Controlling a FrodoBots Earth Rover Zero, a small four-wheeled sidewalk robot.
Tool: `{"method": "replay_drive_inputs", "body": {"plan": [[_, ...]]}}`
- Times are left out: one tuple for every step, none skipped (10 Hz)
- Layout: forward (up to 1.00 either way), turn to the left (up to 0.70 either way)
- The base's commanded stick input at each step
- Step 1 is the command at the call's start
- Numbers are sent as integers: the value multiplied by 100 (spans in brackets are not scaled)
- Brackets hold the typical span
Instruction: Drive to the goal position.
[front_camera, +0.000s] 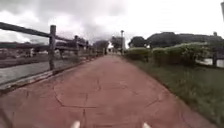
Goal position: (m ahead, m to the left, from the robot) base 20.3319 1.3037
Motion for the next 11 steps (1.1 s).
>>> {"method": "replay_drive_inputs", "body": {"plan": [[70, 0], [70, 0], [70, 0], [70, 0], [70, 0], [70, 0], [70, 0], [70, 0], [70, 0], [70, 0], [70, 0]]}}
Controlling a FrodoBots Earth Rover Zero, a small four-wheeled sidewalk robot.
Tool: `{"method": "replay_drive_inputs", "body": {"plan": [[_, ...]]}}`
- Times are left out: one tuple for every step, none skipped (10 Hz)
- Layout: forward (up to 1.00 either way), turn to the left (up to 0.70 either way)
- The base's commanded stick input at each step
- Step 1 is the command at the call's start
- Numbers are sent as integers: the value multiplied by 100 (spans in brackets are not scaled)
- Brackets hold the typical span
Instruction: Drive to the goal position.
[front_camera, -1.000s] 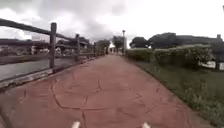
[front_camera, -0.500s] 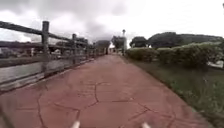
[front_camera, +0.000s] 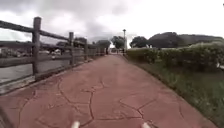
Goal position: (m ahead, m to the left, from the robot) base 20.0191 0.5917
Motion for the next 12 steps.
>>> {"method": "replay_drive_inputs", "body": {"plan": [[70, 0], [70, 0], [70, 0], [70, 0], [70, 0], [70, 0], [70, 0], [70, 0], [70, 0], [70, 0], [70, 0], [70, 0]]}}
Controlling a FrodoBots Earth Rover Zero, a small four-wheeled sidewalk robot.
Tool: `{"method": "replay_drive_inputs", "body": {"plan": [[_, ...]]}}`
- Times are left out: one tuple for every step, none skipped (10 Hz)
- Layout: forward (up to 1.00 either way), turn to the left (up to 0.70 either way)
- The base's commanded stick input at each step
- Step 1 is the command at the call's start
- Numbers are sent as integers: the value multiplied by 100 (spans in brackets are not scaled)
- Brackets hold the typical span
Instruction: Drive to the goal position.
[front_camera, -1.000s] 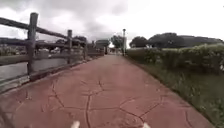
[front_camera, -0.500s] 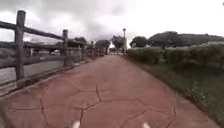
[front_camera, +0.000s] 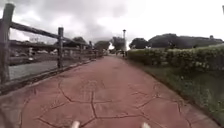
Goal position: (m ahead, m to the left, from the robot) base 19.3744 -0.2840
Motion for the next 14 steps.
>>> {"method": "replay_drive_inputs", "body": {"plan": [[70, 0], [70, 0], [70, 0], [70, 0], [70, 0], [70, 0], [70, 0], [70, 0], [70, 0], [70, 0], [70, 0], [70, 0], [70, 0], [70, 0]]}}
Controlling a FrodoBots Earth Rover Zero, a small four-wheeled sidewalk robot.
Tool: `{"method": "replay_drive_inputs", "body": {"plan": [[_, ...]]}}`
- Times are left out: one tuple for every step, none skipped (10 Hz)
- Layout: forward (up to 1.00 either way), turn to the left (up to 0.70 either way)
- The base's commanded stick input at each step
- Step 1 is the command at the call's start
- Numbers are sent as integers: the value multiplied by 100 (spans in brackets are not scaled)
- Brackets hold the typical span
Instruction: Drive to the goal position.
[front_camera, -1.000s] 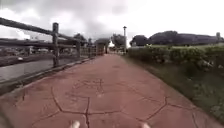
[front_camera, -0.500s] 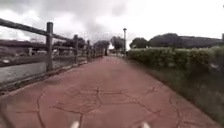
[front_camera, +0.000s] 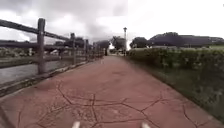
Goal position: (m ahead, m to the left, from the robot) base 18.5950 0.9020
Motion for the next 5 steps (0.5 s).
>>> {"method": "replay_drive_inputs", "body": {"plan": [[70, 0], [70, 0], [70, 0], [70, 0], [70, 0]]}}
